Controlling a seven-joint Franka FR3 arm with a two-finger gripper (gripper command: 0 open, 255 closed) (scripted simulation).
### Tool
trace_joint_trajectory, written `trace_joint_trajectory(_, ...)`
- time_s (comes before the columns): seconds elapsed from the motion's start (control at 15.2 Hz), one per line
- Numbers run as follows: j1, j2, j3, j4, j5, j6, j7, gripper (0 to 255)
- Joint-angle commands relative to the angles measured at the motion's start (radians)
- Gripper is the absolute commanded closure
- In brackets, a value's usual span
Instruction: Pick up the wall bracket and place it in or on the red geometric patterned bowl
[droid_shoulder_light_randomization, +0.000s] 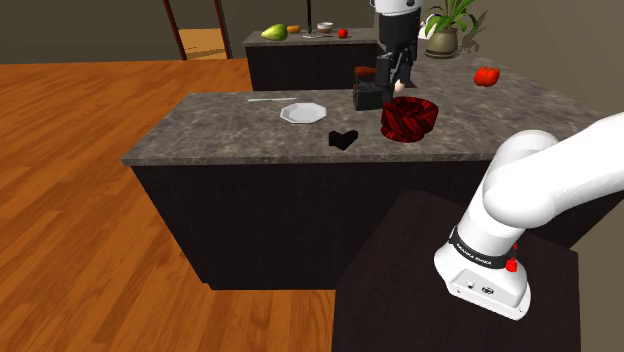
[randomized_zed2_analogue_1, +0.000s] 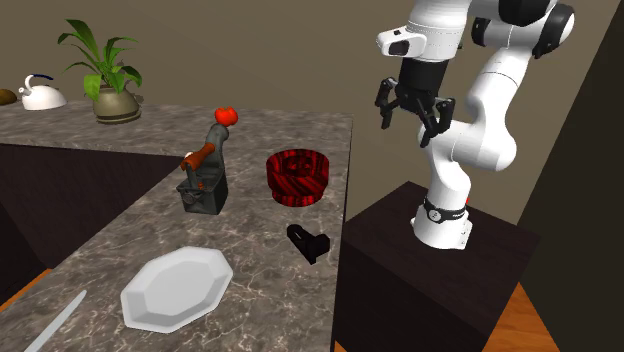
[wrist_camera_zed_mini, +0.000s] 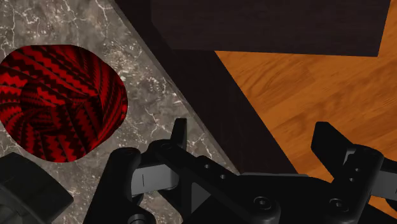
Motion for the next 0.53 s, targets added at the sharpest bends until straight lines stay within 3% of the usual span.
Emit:
trace_joint_trajectory(0.0, 0.000, 0.000, 0.000, 0.000, 0.000, 0.000, 0.000, 0)
trace_joint_trajectory(0.46, -0.010, 0.173, -0.067, -0.043, -0.006, 0.254, -0.044, 0)
